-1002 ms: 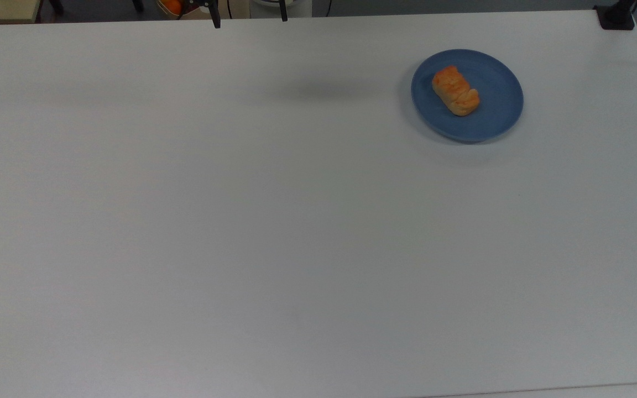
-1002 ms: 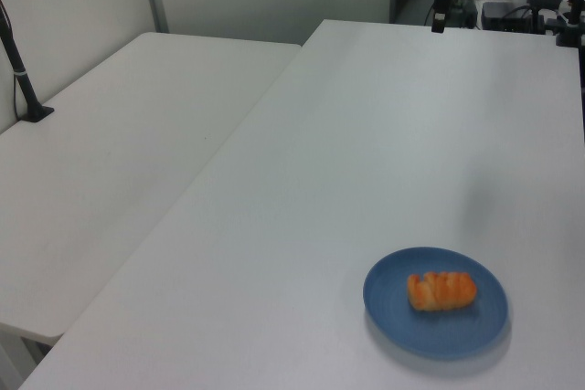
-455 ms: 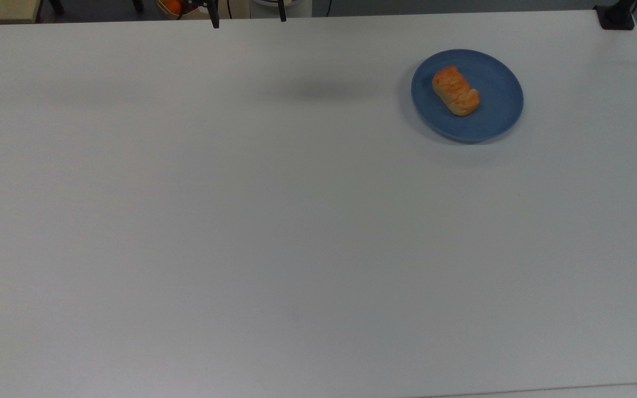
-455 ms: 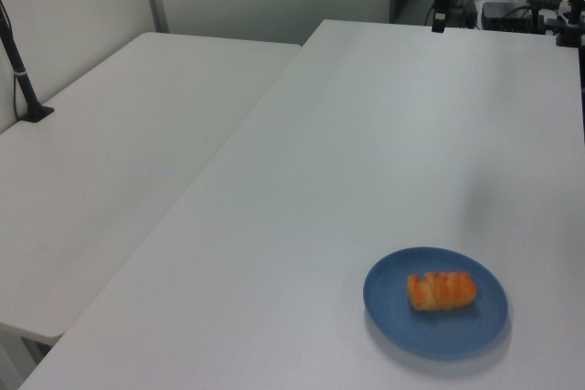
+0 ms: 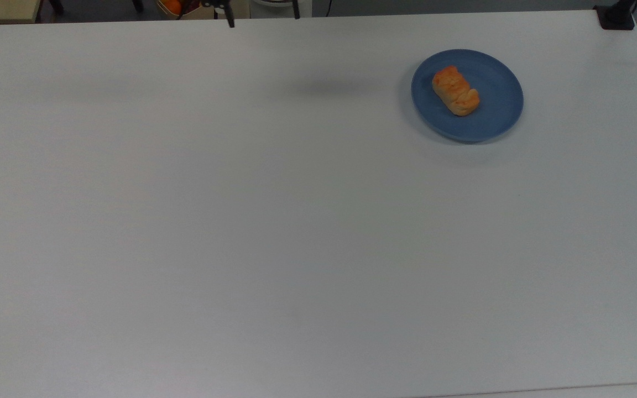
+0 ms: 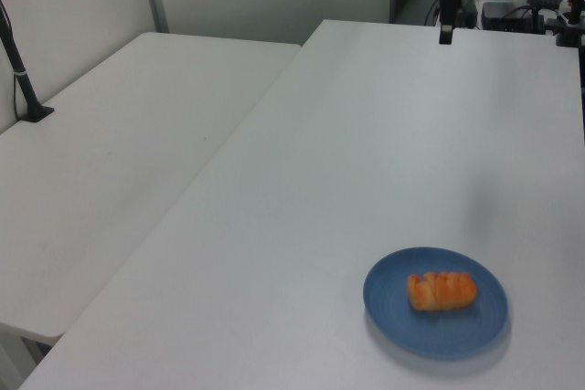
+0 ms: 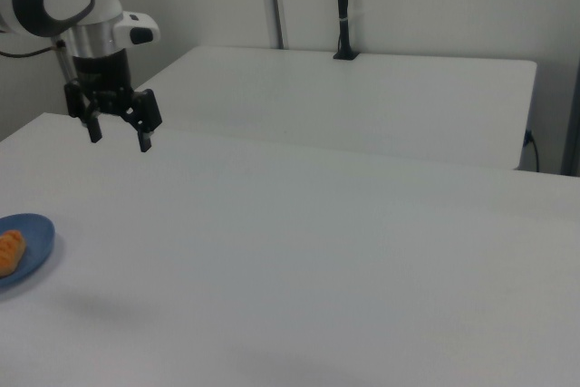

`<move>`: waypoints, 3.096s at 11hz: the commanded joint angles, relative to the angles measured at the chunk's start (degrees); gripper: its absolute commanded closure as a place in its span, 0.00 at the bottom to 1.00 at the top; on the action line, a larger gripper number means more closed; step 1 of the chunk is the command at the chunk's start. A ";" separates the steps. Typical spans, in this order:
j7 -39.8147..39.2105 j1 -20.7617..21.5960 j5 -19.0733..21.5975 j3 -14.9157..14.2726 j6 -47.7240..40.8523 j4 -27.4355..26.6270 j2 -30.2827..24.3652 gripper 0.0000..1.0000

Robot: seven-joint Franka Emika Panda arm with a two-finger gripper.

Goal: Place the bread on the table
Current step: 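Move the gripper over the orange bread roll on the blue plate, then lower the gripper onto the bread roll and close it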

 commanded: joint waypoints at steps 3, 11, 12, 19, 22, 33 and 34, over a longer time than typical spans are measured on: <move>-10.90 5.48 -0.04 3.13 -6.90 -1.73 0.81 0.00; -2.17 5.83 0.31 19.04 -3.25 -6.04 4.41 0.00; 0.12 7.31 0.31 19.92 0.78 -8.13 4.68 0.00; 16.38 12.33 -0.83 22.48 23.47 -13.86 12.23 0.00; 18.68 14.96 -3.62 22.66 27.53 -14.66 14.69 0.00; 23.08 16.56 -11.02 22.74 32.99 -15.71 20.76 0.27; 22.99 16.65 -11.02 22.74 32.90 -15.97 20.76 0.41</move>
